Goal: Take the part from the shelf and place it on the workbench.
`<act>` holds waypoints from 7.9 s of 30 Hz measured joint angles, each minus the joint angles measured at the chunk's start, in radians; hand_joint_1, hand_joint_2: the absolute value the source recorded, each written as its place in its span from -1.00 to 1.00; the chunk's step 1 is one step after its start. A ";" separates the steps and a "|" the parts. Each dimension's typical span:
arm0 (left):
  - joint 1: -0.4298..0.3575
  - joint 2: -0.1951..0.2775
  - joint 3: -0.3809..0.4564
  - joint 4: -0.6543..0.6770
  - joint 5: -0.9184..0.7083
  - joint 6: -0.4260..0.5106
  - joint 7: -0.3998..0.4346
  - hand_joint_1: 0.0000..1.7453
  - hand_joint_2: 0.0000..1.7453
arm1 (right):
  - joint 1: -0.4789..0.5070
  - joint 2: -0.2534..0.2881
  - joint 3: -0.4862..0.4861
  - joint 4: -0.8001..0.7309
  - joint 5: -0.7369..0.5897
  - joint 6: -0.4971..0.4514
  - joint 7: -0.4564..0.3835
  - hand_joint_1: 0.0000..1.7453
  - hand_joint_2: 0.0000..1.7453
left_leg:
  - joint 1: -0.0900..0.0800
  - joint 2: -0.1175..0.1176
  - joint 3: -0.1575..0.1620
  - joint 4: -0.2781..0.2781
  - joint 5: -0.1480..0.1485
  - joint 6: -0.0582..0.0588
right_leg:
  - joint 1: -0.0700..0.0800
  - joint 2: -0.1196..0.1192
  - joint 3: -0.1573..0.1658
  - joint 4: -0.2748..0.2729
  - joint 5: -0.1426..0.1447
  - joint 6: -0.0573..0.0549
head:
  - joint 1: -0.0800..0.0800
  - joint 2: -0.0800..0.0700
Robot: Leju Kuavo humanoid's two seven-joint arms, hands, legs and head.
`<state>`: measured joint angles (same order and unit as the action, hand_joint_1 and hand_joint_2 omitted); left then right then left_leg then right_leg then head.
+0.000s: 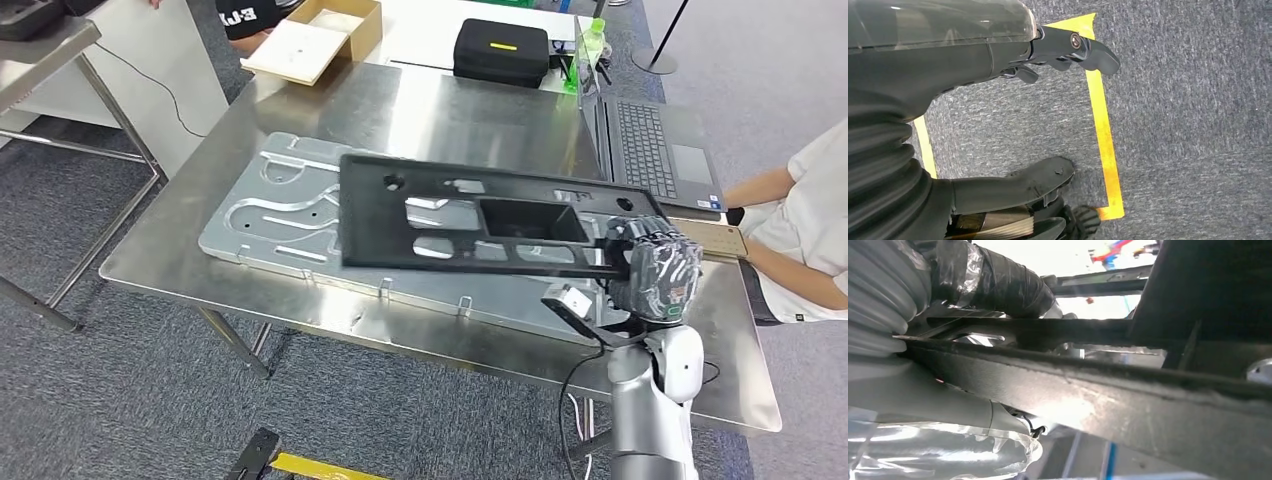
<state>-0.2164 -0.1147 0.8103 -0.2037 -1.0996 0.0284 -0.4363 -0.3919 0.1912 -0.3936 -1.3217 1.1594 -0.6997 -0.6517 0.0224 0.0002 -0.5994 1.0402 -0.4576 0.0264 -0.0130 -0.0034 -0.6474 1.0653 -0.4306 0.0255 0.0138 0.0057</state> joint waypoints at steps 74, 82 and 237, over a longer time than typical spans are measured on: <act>-0.004 0.002 -0.014 0.000 -0.004 0.002 -0.004 -1.00 -1.00 | 0.047 -0.265 0.282 0.046 -0.553 0.069 0.032 -1.00 0.50 | -0.004 0.000 -0.075 0.177 -0.061 -0.025 | 0.010 0.007 0.044 -0.037 -0.014 -0.048 | -0.002 0.000; -0.012 -0.005 -0.025 0.000 -0.013 0.004 0.002 -1.00 -1.00 | 0.071 -0.243 0.302 -0.102 -0.339 0.007 0.044 -1.00 -1.00 | -0.010 -0.002 0.006 -0.003 0.003 0.006 | 0.009 0.009 0.030 -0.004 -0.035 -0.012 | -0.002 0.000; -0.013 -0.015 -0.042 0.000 0.002 0.010 0.019 -1.00 -1.00 | 0.043 -0.174 0.522 -0.347 -0.078 0.000 0.183 -1.00 -1.00 | -0.006 -0.002 -0.021 -0.027 0.041 0.004 | 0.001 -0.027 0.041 0.069 -0.134 -0.007 | -0.007 0.000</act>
<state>-0.2293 -0.1301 0.7681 -0.2041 -1.0979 0.0385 -0.4177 -0.3490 0.0168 0.1283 -1.6687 1.0813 -0.6995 -0.4685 0.0160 -0.0018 -0.6209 1.0128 -0.4161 0.0301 -0.0121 -0.0299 -0.6066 1.1338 -0.5649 0.0188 0.0069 0.0057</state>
